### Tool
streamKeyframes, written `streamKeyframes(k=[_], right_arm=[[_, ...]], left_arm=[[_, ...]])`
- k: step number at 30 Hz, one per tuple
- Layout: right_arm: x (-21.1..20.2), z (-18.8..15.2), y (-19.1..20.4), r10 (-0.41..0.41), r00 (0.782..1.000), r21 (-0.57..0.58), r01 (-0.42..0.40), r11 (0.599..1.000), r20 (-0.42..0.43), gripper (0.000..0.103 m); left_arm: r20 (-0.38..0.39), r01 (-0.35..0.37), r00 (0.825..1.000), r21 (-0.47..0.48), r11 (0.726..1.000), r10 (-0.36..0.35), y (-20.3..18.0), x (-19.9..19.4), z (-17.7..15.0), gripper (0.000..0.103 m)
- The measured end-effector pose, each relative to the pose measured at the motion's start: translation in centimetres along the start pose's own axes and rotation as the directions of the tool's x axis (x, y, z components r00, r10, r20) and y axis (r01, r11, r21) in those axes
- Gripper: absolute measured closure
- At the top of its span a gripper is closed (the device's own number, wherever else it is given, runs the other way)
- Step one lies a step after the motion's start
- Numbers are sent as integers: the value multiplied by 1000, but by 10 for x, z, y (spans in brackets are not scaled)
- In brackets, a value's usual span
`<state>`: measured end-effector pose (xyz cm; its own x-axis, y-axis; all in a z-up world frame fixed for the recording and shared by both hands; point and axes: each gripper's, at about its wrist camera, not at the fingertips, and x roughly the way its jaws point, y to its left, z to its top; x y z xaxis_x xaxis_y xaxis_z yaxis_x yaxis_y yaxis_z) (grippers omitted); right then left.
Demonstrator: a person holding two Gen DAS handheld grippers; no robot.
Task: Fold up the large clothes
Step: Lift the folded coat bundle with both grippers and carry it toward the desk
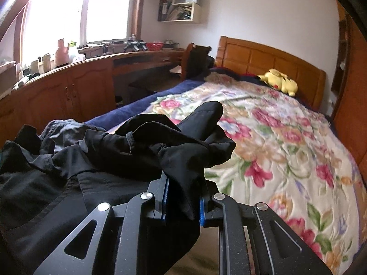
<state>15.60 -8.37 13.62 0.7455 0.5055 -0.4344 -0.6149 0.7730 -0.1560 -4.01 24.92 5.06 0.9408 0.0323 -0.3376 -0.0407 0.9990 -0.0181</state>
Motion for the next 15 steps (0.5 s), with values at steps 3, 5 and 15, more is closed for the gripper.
streamKeyframes(k=[3, 5, 15], right_arm=[[10, 21, 19, 8, 1000, -33, -8, 999, 10, 84], [16, 35, 34, 21, 999, -58, -20, 998, 24, 84], [56, 90, 137, 159, 983, -167, -142, 976, 94, 84]], left_arm=[[21, -39, 999, 1, 999, 39, 27, -6, 9, 100], [38, -73, 997, -2, 997, 73, 47, -12, 15, 100], [69, -296, 951, -89, 951, 302, 158, -56, 8, 100]])
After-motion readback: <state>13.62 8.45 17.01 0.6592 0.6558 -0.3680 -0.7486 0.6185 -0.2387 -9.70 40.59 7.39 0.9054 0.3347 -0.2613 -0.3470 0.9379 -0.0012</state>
